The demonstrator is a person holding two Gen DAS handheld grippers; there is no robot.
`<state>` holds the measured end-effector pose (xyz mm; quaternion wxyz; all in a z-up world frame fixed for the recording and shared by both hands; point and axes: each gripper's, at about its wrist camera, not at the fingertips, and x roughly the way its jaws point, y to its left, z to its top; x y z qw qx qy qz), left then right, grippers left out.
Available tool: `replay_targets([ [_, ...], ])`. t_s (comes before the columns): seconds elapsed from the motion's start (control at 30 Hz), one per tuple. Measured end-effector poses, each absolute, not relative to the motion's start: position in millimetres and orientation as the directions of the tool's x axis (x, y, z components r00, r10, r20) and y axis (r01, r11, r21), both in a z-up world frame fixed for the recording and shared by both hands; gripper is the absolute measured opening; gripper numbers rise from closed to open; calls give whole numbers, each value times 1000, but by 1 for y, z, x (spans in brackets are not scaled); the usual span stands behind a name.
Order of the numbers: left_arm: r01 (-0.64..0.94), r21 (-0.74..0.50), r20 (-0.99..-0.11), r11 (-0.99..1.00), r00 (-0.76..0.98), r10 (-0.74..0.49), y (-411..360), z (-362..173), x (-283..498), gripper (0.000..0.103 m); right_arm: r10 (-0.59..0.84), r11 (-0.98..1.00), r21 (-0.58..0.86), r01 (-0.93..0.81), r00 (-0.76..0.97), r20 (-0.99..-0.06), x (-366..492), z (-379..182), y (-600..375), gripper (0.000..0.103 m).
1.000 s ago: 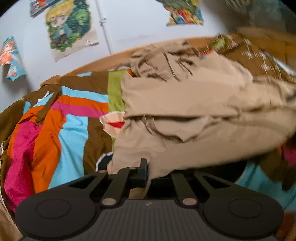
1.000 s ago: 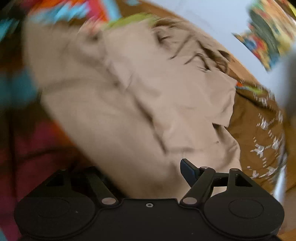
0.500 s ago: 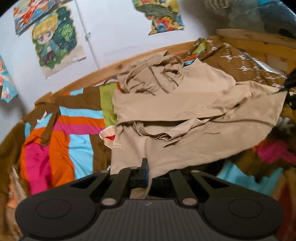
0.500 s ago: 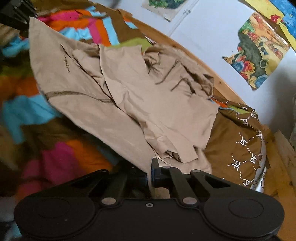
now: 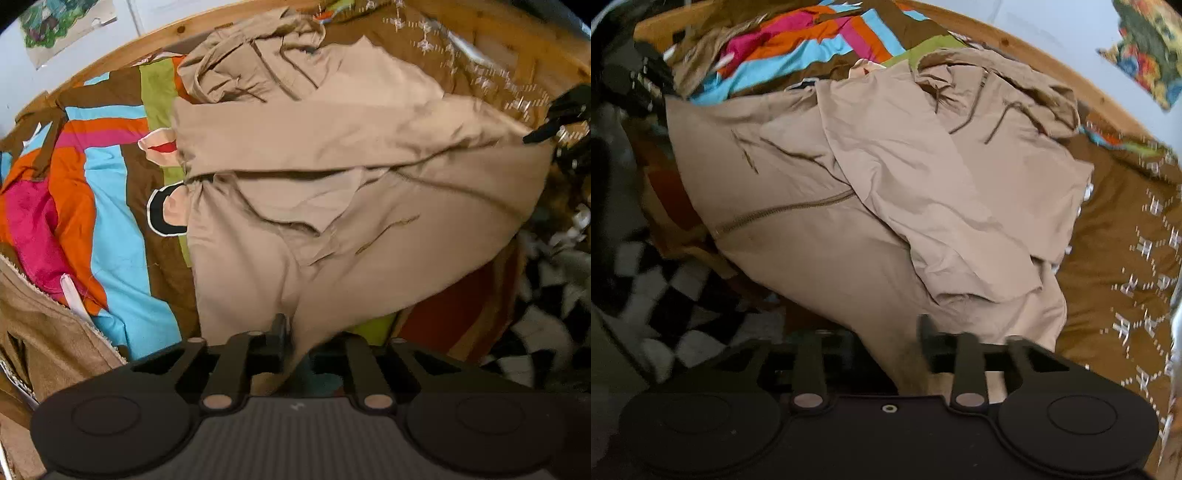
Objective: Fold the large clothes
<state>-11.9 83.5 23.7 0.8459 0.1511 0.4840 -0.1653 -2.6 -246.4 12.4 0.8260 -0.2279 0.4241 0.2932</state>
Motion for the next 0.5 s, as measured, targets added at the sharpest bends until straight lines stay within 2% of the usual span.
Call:
replay_targets([
  [0.03, 439, 67, -870, 896, 465, -163, 88, 29, -12, 33, 296, 727, -105, -679, 448, -844, 1, 19, -252, 55],
  [0.07, 446, 43, -870, 894, 457, -186, 93, 35, -12, 48, 293, 728, -93, -679, 432, -853, 4, 24, -258, 61],
  [0.1, 444, 28, -869, 895, 453, -198, 97, 40, -12, 57, 281, 732, -91, -676, 421, -863, 7, 32, -263, 65],
  [0.23, 428, -27, -865, 903, 443, -236, 111, 65, -1, 63, 228, 735, -131, -665, 424, -877, 39, 69, -273, 70],
  [0.3, 403, -14, -844, 915, 486, -227, 115, 80, 16, 78, 202, 731, -183, -658, 465, -862, 70, 92, -268, 76],
  [0.37, 370, 23, -803, 929, 560, -203, 115, 100, 41, 87, 217, 734, -190, -652, 490, -845, 105, 114, -261, 79],
  [0.43, 367, 40, -778, 929, 595, -201, 114, 118, 67, 88, 229, 723, -218, -655, 526, -819, 140, 131, -252, 87],
  [0.47, 368, 45, -764, 929, 611, -206, 114, 127, 80, 88, 224, 719, -258, -645, 567, -793, 157, 137, -246, 96],
  [0.5, 362, 56, -744, 930, 637, -203, 113, 135, 92, 91, 216, 716, -297, -632, 604, -767, 173, 138, -240, 101],
])
